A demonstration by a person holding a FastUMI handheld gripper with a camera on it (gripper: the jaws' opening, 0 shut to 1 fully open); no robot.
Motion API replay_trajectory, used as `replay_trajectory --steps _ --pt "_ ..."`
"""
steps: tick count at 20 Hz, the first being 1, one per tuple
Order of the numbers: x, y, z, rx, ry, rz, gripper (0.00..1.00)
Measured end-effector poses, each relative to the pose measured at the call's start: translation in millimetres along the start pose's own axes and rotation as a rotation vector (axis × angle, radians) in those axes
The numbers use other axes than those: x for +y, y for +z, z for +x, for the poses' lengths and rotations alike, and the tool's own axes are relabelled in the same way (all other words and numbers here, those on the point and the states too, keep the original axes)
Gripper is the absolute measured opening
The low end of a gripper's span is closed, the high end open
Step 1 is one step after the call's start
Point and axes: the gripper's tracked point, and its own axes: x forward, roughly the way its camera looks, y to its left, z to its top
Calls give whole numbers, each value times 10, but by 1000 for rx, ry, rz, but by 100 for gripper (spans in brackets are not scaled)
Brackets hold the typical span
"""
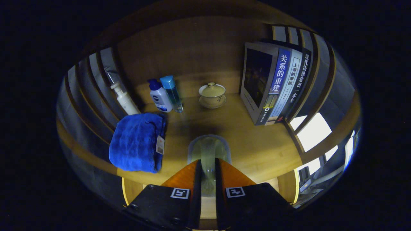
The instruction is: Pull open the drawer, take out the items inside it, and place them on the countertop above the cabinet.
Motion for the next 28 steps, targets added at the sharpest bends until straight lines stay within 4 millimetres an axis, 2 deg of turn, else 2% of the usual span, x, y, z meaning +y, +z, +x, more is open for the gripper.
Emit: replay_trajectory --steps 5,9,11,13,14,16,17,22,24,28 --pt "-5 43 212 -18 -13 -5 28" --pt "-10 101 214 -64 -14 15 28" --pt "-1 122 216 -93 -3 26 37" --pt "-9 116 171 -123 6 35 38" --pt "7 131 150 -146 16 42 47" --pt "-15 153 64 -205 24 45 63" --pt "-9 159 16 -240 32 49 65" --pt "-5 146 -345 -404 51 22 99" --pt "15 99 -534 -471 67 0 99" --pt "-34 12 -1049 -649 42 -61 99"
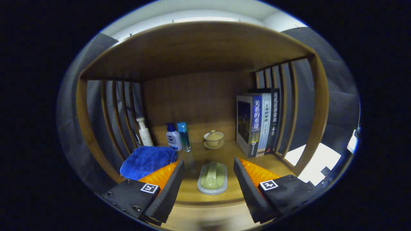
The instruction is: Pull open the drawer, take out the items inside it, and place them on the countertop above the cabinet.
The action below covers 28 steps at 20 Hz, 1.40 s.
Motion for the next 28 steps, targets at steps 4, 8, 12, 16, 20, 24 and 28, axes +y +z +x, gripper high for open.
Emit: replay_trajectory --steps 4,8,12,16,20,24,28 --pt "-36 -69 -472 -90 -26 -128 98" --pt "-8 -278 -820 -121 -22 -141 98" --pt "-48 -571 -1105 -107 9 -11 98" --pt "-186 -807 -1396 -128 35 34 99" --pt "-344 -1005 -1670 -159 38 35 99" --pt "-564 -1355 -1840 -117 5 42 99" --pt "-657 -1628 -1975 -94 11 95 98"
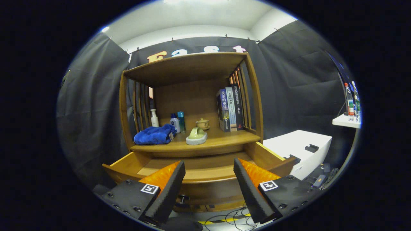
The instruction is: Pull open the drawer, take out the items inside it, and place them on the countertop above the cabinet.
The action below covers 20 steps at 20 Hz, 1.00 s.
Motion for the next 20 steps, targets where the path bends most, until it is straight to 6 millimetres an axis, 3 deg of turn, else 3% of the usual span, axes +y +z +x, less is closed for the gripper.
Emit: replay_trajectory --steps 5,12,20 --pt "-153 -257 -118 50 -15 14 98" --pt "-188 -588 -19 122 -30 11 98" --pt "-26 -627 228 144 6 22 98"
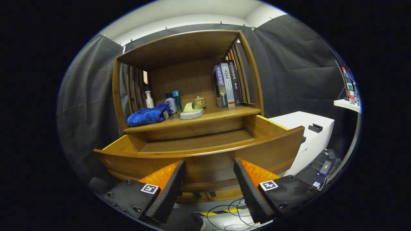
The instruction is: Pull open the drawer, take out the items inside it, and place them on the countertop above the cabinet.
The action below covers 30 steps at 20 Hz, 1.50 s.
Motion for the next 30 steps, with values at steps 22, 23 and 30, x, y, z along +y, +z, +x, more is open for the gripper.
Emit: replay_trajectory --steps 22,23,30 --pt "-25 243 622 14 -32 25 98" --pt "-24 251 669 17 -32 20 98" --pt "-19 316 1022 27 -29 38 98"
